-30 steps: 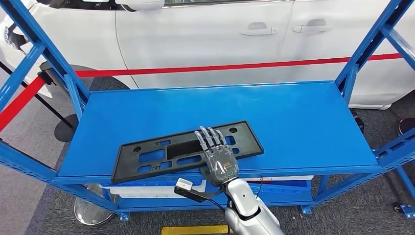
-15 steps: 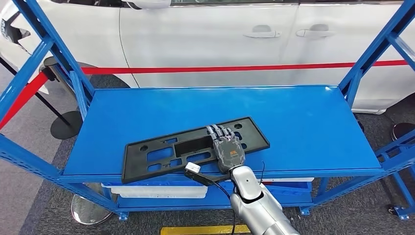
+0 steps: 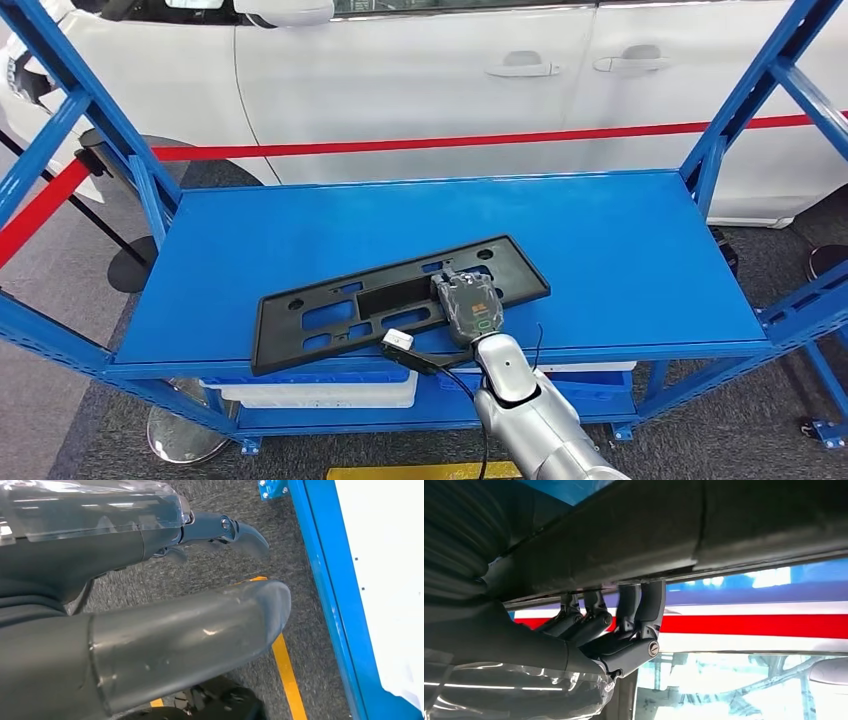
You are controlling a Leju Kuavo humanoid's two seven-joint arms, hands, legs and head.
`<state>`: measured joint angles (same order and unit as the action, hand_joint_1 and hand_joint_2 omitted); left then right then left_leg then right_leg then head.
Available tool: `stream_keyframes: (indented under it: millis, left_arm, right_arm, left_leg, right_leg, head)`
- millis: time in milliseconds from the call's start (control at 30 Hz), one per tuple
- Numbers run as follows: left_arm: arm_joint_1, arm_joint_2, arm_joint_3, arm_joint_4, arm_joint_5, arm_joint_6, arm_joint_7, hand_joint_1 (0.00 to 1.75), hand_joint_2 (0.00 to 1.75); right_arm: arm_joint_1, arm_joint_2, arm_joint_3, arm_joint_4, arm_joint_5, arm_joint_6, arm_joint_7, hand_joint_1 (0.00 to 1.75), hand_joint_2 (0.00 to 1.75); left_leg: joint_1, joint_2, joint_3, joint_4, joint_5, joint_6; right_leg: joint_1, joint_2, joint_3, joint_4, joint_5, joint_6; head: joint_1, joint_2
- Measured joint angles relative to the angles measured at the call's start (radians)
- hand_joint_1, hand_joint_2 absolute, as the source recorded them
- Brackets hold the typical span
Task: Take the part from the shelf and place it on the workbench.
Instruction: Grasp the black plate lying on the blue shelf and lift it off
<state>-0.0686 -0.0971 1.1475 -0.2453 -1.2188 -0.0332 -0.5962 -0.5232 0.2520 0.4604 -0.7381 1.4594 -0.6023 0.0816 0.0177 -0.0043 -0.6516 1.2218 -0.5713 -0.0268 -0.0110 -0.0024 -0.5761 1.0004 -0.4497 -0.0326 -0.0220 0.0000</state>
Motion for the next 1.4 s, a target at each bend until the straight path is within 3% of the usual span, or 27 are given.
stream_keyframes:
  millis: [33,67,100,167,233,367,433,500,533,567,600,633,667,733,800,900,967,1033,1067,1100,1167,1233,1267,1400]
  left_arm:
    - [0.001,0.000,0.000,0.000,0.000,0.000,0.000,0.00,0.00]
    - [0.002,0.000,0.000,0.000,0.000,0.000,0.000,0.00,0.00]
    - [0.003,0.000,0.000,0.000,0.001,0.000,0.000,0.00,0.00]
    - [0.003,0.000,0.000,0.000,0.002,0.000,-0.001,0.00,0.00]
    - [0.001,0.000,0.000,0.001,0.002,0.001,-0.002,0.00,0.00]
    - [0.000,-0.001,0.002,0.001,0.009,0.005,-0.001,0.00,0.00]
    - [0.000,-0.003,0.006,0.001,0.020,0.011,-0.001,0.00,0.00]
    - [0.001,-0.006,0.018,0.001,0.035,0.017,-0.001,0.00,0.00]
    - [0.003,-0.008,0.026,0.001,0.041,0.020,-0.001,0.00,0.00]
    - [0.004,-0.009,0.034,0.001,0.048,0.023,0.000,0.00,0.00]
    - [0.006,-0.011,0.042,0.001,0.055,0.026,0.002,0.00,0.00]
    - [0.007,-0.014,0.049,0.001,0.060,0.030,0.005,0.00,0.00]
    - [0.007,-0.017,0.057,0.001,0.065,0.034,0.009,0.00,0.00]
    - [0.010,-0.024,0.071,0.001,0.071,0.038,0.017,0.00,0.00]
    - [0.011,-0.028,0.081,0.001,0.076,0.043,0.024,0.00,0.00]
    - [0.010,-0.032,0.096,0.001,0.081,0.055,0.042,0.00,0.00]
    - [0.010,-0.034,0.105,0.001,0.088,0.064,0.053,0.00,0.87]
    - [0.011,-0.035,0.114,0.001,0.096,0.071,0.061,0.00,1.75]
    - [0.012,-0.036,0.120,0.001,0.099,0.073,0.065,0.00,1.75]
    - [0.012,-0.037,0.126,0.001,0.102,0.074,0.066,0.00,1.75]
    - [0.014,-0.039,0.136,0.001,0.109,0.076,0.067,0.00,1.75]
    - [0.012,-0.042,0.147,0.001,0.120,0.085,0.068,0.00,1.75]
    - [0.010,-0.045,0.154,0.001,0.128,0.092,0.071,0.00,1.75]
    - [0.010,-0.058,0.188,0.001,0.155,0.120,0.129,0.00,1.75]
  right_arm:
    - [0.001,-0.001,-0.001,0.001,0.000,0.000,-0.001,1.61,1.75]
    - [0.002,-0.002,-0.002,0.002,0.000,0.000,-0.002,1.61,1.75]
    - [0.003,-0.002,-0.003,0.003,-0.001,0.000,-0.004,1.61,1.75]
    - [0.005,-0.003,-0.007,0.002,-0.002,0.001,-0.008,1.63,1.75]
    - [0.007,-0.004,-0.011,-0.001,-0.005,0.001,-0.012,1.64,1.75]
    - [0.031,-0.006,-0.023,-0.037,-0.090,-0.003,-0.085,1.68,1.75]
    - [0.070,-0.005,-0.023,-0.107,-0.232,0.008,-0.190,1.71,1.75]
    - [0.128,-0.004,-0.009,-0.226,-0.438,0.039,-0.295,1.74,1.75]
    - [0.159,-0.005,0.004,-0.299,-0.550,0.057,-0.332,1.75,1.75]
    - [0.190,-0.008,0.019,-0.374,-0.659,0.074,-0.360,1.75,1.75]
    - [0.224,-0.014,0.035,-0.454,-0.766,0.089,-0.388,1.75,1.75]
    - [0.256,-0.023,0.049,-0.528,-0.854,0.099,-0.414,1.75,1.75]
    - [0.288,-0.033,0.062,-0.605,-0.930,0.106,-0.440,1.75,1.75]
    - [0.334,-0.052,0.083,-0.741,-1.020,0.115,-0.473,1.75,1.75]
    - [0.365,-0.069,0.095,-0.844,-1.066,0.123,-0.493,1.75,1.75]
    - [0.419,-0.095,0.103,-0.967,-1.142,0.133,-0.540,1.75,1.75]
    - [0.452,-0.106,0.105,-1.034,-1.193,0.139,-0.570,1.75,1.75]
    - [0.482,-0.121,0.105,-1.091,-1.241,0.151,-0.594,1.75,1.75]
    - [0.507,-0.130,0.103,-1.121,-1.267,0.162,-0.606,1.75,1.75]
    - [0.542,-0.139,0.098,-1.153,-1.296,0.180,-0.621,1.75,1.75]
    - [0.617,-0.151,0.084,-1.214,-1.354,0.223,-0.656,1.75,1.75]
    - [0.672,-0.155,0.062,-1.254,-1.396,0.248,-0.679,1.75,1.75]
    - [0.699,-0.155,0.048,-1.265,-1.408,0.249,-0.685,1.75,1.75]
    - [0.821,-0.154,-0.021,-1.265,-1.422,0.275,-0.705,1.75,1.75]
  left_leg:
    - [0.001,0.000,-0.023,0.050,-0.015,-0.003]
    - [0.003,0.000,-0.031,0.067,-0.011,-0.005]
    - [0.004,0.001,-0.020,0.042,0.013,-0.005]
    - [0.008,0.001,0.046,-0.093,0.079,-0.005]
    - [0.005,0.000,0.094,-0.195,0.110,0.004]
    - [0.003,0.000,0.100,-0.214,0.116,0.033]
    - [0.008,0.003,0.100,-0.221,0.123,0.047]
    - [0.006,0.006,0.096,-0.220,0.123,0.053]
    - [0.005,0.006,0.095,-0.220,0.123,0.054]
    - [0.004,0.005,0.094,-0.220,0.122,0.054]
    - [0.004,0.004,0.094,-0.219,0.122,0.054]
    - [0.003,0.001,0.094,-0.218,0.121,0.054]
    - [0.002,-0.002,0.094,-0.216,0.119,0.052]
    - [-0.002,-0.006,0.091,-0.210,0.114,0.044]
    - [-0.005,-0.006,0.089,-0.208,0.111,0.033]
    - [-0.002,-0.003,0.087,-0.194,0.094,0.017]
    - [0.000,0.000,0.053,-0.112,0.042,0.010]
    - [0.001,0.000,-0.004,0.015,-0.018,0.004]
    - [0.002,0.000,-0.024,0.058,-0.028,0.002]
    - [0.002,0.001,-0.026,0.063,-0.018,0.002]
    - [0.004,0.001,0.022,-0.040,0.049,0.004]
    - [0.001,0.000,0.081,-0.160,0.093,0.012]
    - [-0.001,-0.001,0.095,-0.189,0.097,0.017]
    - [-0.002,-0.003,0.102,-0.208,0.099,0.042]
  right_leg:
    - [0.000,0.000,0.000,0.000,0.000,0.000]
    - [0.000,0.001,0.000,0.001,0.000,0.000]
    - [0.000,0.001,0.002,0.002,-0.001,0.001]
    - [-0.001,0.004,0.005,0.005,-0.003,0.005]
    - [0.002,0.008,0.004,0.008,-0.005,0.015]
    - [0.003,0.012,0.000,0.012,-0.007,0.040]
    - [0.002,0.010,-0.028,0.073,-0.052,0.048]
    - [0.001,0.008,-0.089,0.207,-0.123,0.053]
    - [0.000,0.008,-0.119,0.269,-0.147,0.055]
    - [-0.001,0.008,-0.135,0.302,-0.151,0.055]
    - [-0.001,0.008,-0.133,0.296,-0.136,0.054]
    - [-0.001,0.008,-0.110,0.248,-0.105,0.052]
    - [-0.001,0.007,-0.074,0.176,-0.066,0.046]
    - [0.005,0.006,-0.017,0.052,-0.021,0.035]
    - [0.011,0.007,-0.003,0.015,-0.018,0.028]
    - [0.005,0.006,0.002,0.007,-0.015,0.014]
    - [0.002,0.003,0.006,0.003,-0.014,0.006]
    - [0.003,0.002,0.007,0.004,-0.017,0.001]
    - [0.004,0.001,0.009,0.005,-0.019,0.001]
    - [0.005,0.000,0.011,0.006,-0.021,0.001]
    - [0.005,0.000,0.017,0.010,-0.029,0.004]
    - [0.007,0.002,0.019,0.015,-0.035,0.011]
    - [0.007,0.003,0.019,0.017,-0.036,0.015]
    - [0.005,0.003,0.018,0.022,-0.044,0.036]
  head:
    - [0.000,0.000]
    - [0.000,0.000]
    - [0.000,0.000]
    - [0.000,0.000]
    - [0.000,0.000]
    - [0.003,0.000]
    - [0.008,0.000]
    - [0.013,0.000]
    - [0.013,0.000]
    - [0.013,0.000]
    - [0.014,0.000]
    - [0.014,0.000]
    - [0.015,0.000]
    - [0.016,0.000]
    - [0.015,0.000]
    - [0.013,0.000]
    - [0.008,0.000]
    - [0.004,0.000]
    - [0.003,0.000]
    - [0.002,0.000]
    - [0.001,0.000]
    - [0.000,0.000]
    - [0.001,0.000]
    - [0.003,0.000]
